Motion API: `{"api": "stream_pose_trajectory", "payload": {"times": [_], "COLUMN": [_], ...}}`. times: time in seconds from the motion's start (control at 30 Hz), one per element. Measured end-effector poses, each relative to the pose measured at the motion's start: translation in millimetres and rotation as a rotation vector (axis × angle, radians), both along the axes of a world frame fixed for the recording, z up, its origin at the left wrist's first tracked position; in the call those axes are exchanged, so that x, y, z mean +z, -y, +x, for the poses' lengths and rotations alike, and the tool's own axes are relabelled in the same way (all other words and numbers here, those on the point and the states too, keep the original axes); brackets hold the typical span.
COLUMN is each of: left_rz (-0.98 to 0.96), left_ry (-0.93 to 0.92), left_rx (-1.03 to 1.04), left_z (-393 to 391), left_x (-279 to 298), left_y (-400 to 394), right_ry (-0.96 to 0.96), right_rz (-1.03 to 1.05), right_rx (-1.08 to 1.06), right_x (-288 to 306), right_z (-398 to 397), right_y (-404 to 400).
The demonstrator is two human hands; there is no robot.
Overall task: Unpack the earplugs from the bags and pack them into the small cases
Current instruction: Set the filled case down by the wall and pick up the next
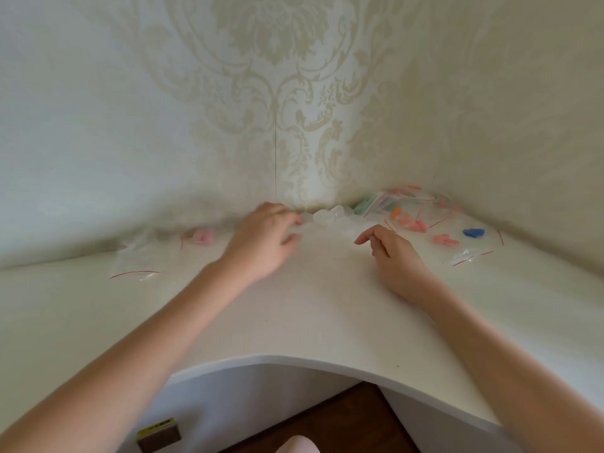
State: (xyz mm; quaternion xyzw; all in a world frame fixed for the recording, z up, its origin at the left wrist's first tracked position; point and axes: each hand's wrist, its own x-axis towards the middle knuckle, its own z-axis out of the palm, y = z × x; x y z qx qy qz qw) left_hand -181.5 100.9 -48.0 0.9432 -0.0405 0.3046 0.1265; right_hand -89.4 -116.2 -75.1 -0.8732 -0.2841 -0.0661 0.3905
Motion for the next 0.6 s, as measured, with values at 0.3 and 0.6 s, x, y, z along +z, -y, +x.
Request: {"api": "stream_pose_trajectory", "payload": {"times": [0.3, 0.6], "left_rz": [0.036, -0.114], "left_ry": [-0.155, -0.030], "left_rx": [-0.106, -0.087], "left_z": [47, 47], "left_x": [-34, -35], "left_y": [43, 40], "right_ry": [0.013, -0.004], "right_rz": [0.048, 0.047], "right_rx": [-0.050, -0.078], "right_x": [1, 3], "right_z": [4, 6], "right_y": [0, 1]}}
